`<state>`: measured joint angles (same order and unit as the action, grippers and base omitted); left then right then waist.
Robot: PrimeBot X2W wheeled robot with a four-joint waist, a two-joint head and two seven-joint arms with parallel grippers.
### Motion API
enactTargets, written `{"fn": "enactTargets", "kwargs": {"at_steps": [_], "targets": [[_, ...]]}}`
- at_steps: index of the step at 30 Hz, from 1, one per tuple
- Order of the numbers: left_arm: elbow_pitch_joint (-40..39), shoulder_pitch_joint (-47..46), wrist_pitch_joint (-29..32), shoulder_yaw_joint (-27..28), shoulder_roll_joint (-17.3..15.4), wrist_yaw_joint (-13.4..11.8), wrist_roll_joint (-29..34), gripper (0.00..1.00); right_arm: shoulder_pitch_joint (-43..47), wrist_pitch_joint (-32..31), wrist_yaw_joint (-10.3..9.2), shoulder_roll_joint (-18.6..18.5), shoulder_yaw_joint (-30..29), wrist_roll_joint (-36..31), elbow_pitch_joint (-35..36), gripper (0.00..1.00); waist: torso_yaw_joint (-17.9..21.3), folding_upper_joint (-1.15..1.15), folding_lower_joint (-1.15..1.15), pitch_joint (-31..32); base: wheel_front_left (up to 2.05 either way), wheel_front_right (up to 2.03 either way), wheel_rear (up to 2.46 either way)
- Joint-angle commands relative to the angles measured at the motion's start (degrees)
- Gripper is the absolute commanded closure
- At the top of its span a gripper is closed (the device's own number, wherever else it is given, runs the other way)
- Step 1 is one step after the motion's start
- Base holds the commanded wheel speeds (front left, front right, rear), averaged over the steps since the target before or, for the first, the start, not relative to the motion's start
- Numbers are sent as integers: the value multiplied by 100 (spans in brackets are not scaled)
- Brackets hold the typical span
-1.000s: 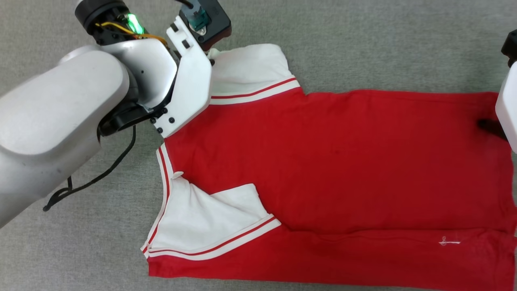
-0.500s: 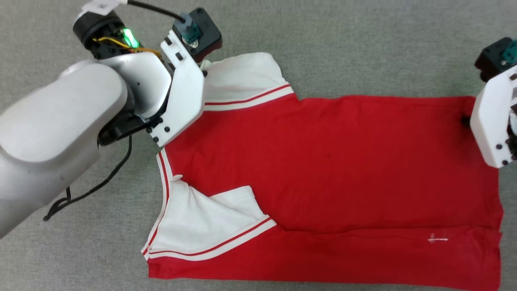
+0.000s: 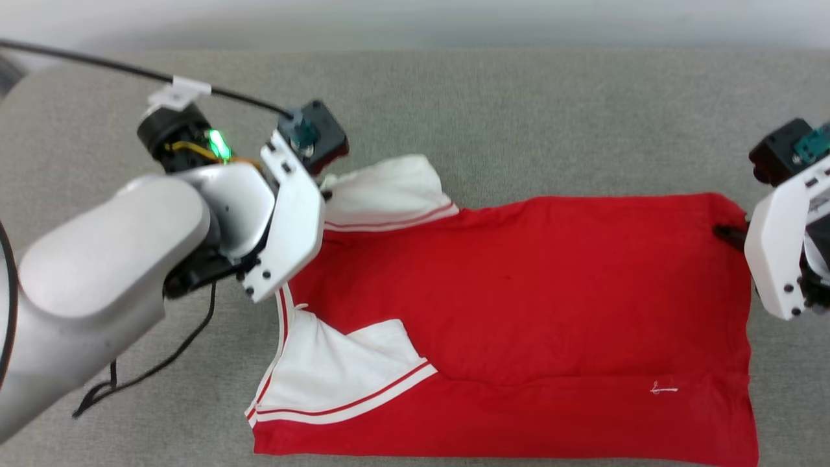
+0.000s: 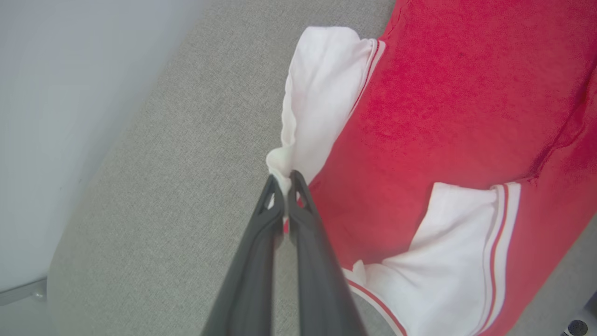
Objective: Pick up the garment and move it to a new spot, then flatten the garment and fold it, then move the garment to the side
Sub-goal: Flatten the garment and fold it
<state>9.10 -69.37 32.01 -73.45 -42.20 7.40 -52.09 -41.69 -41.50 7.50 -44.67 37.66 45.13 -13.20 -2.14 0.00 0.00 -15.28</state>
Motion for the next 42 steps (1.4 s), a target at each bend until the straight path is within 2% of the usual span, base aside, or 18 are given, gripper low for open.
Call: {"fn": "enactTargets", "kwargs": {"at_steps": [1,12,20,27,31,38,39,40,41,42], "targets": [[-73,219,-13,2,-49,-4,-1,100,172,110,-2,-76,40,54,42,100,-5,0,0,270,0,0,0],[-542,1322,132,3,-639,-4,-184,100,1015,678,-2,-403,254,228,254,100,-37,0,0,834,0,0,0],[-689,2180,100,4,-815,-56,-309,100,1691,1038,-2,-496,323,433,307,100,-57,0,0,998,0,0,0],[-629,2800,-61,5,-775,-171,-311,100,2097,1191,-2,-482,413,461,280,100,-1,0,0,982,0,0,0],[-434,3071,-206,5,-681,-251,-407,100,2249,1245,-2,-355,473,410,145,100,27,0,0,846,0,0,0],[-4,3290,-447,27,-564,-222,-283,100,2334,1468,-3,-115,656,243,-336,100,45,0,0,649,0,0,0],[29,3300,-519,40,-540,-228,-264,81,2329,1519,-4,-74,654,265,-381,87,44,0,0,652,0,0,0],[36,3282,-626,49,-511,-228,-178,0,2316,1581,-4,-57,668,246,-387,46,42,0,0,669,0,0,0],[36,3275,-746,83,-491,-261,-144,0,2295,1672,-3,-65,675,197,-367,0,39,0,0,699,0,0,0],[12,3274,-887,114,-489,-293,-86,0,2298,1777,-4,-62,646,217,-328,0,40,0,0,737,0,0,0]]}}
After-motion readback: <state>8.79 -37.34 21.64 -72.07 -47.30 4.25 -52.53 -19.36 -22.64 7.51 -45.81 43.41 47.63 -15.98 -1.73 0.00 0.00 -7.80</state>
